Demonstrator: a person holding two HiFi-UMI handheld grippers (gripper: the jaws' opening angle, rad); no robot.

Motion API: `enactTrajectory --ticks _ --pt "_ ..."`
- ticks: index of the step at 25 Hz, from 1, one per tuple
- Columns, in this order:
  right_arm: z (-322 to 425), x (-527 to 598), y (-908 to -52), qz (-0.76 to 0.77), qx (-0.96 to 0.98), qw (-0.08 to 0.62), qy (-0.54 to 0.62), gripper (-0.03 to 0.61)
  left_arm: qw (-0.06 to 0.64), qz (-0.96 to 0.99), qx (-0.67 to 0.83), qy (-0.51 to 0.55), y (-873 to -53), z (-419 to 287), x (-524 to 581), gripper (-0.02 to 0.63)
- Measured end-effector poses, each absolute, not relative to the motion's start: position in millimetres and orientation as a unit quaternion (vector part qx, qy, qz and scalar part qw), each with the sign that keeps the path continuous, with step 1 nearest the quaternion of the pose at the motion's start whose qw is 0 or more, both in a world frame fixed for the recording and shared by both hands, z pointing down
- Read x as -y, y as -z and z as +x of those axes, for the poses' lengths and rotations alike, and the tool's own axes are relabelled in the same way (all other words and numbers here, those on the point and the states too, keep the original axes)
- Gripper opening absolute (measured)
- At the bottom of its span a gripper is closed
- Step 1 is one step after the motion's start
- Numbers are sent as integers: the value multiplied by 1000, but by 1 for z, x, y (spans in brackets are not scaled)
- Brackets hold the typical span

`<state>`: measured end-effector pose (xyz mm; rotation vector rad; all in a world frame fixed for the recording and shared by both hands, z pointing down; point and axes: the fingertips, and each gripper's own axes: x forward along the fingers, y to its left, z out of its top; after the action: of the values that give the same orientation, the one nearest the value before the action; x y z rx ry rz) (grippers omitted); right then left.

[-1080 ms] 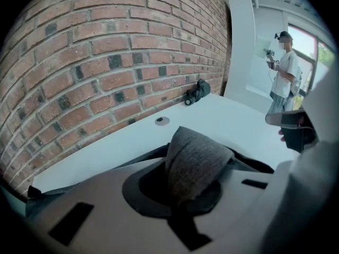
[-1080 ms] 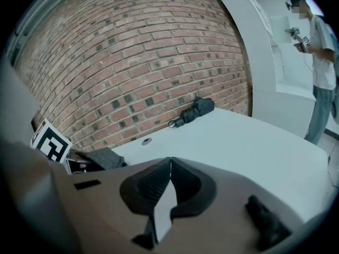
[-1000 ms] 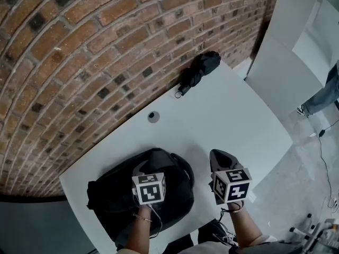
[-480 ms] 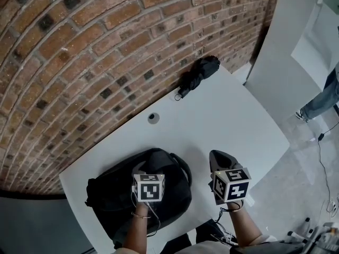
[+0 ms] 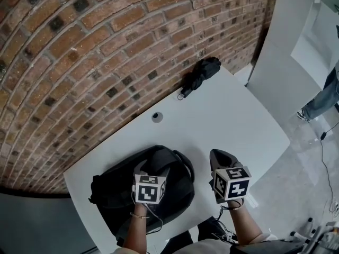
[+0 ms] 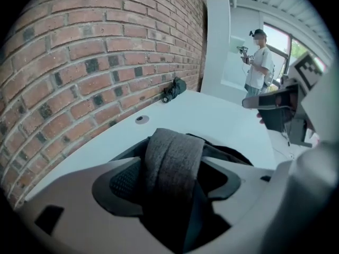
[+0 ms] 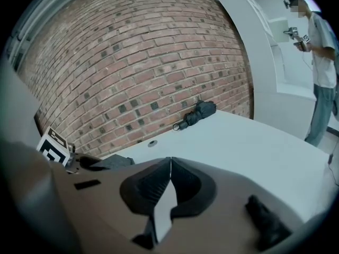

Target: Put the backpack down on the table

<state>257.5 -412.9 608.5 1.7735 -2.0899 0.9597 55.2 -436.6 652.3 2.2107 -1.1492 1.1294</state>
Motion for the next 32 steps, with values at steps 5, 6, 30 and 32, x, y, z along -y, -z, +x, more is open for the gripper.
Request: enactTrajectory --ticks 5,6,30,32 --pt "251 407 -601 606 717 118 -325 31 217 798 417 -377 -638 51 432 327" --pt "250 406 -599 605 717 117 -325 31 219 799 417 -373 -634 50 430 328" --pt "154 384 -531 567 768 122 -271 31 245 790 524 -200 -525 -50 381 325" --pt "143 382 -524 561 774 125 -265 31 233 788 541 -178 -510 -63 376 312"
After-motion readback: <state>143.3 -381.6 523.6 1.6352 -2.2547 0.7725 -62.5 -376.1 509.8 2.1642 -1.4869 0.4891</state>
